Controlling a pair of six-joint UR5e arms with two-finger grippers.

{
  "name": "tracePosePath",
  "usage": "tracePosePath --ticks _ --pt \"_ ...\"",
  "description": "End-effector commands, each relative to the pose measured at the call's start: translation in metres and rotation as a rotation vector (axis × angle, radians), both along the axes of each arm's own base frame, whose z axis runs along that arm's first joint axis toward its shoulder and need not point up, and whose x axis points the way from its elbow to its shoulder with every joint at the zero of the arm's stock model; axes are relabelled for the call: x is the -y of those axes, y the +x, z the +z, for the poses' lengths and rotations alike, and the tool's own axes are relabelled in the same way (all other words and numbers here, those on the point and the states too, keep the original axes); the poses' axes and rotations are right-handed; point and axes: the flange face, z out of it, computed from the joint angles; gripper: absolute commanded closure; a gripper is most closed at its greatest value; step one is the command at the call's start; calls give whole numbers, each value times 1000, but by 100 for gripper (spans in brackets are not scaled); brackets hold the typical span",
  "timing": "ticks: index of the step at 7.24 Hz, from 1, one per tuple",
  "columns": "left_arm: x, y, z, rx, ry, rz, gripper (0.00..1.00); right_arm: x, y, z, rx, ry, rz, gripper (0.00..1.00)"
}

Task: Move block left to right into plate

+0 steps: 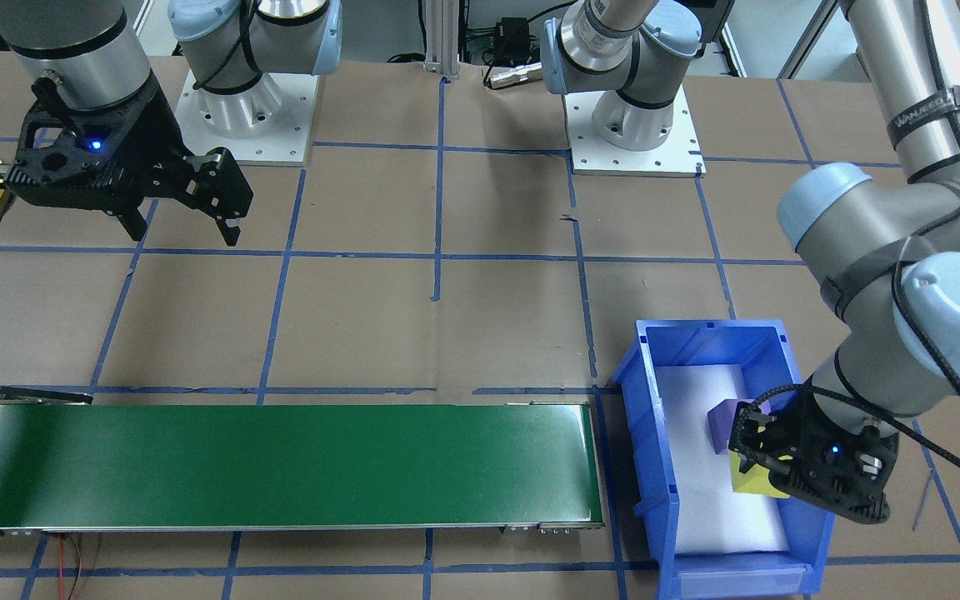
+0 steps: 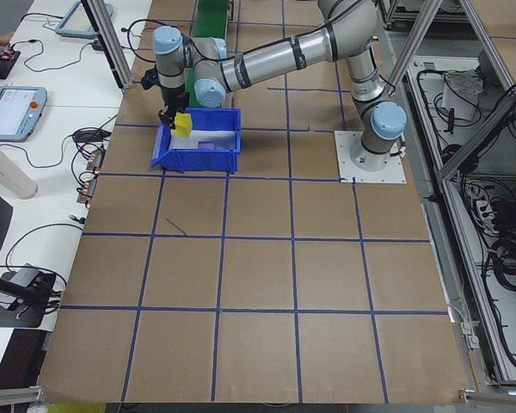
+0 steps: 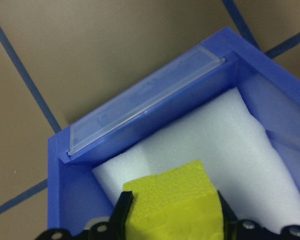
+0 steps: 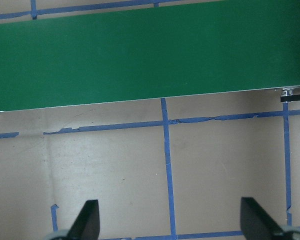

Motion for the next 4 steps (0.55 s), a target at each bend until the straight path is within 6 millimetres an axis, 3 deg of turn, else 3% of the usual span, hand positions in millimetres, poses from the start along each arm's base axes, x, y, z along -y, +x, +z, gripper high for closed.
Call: tracePosePath --ticks 1,2,3,4 --pt "-16 -64 30 -17 -33 59 52 0 0 0 1 0 0 0" --pt "-17 -113 10 -41 -16 149 52 0 0 0 2 0 0 0" --pt "-24 -182 -14 -51 -4 162 52 0 0 0 2 0 0 0" --pt "-26 -216 -41 -43 10 139 52 0 0 0 2 1 0 0"
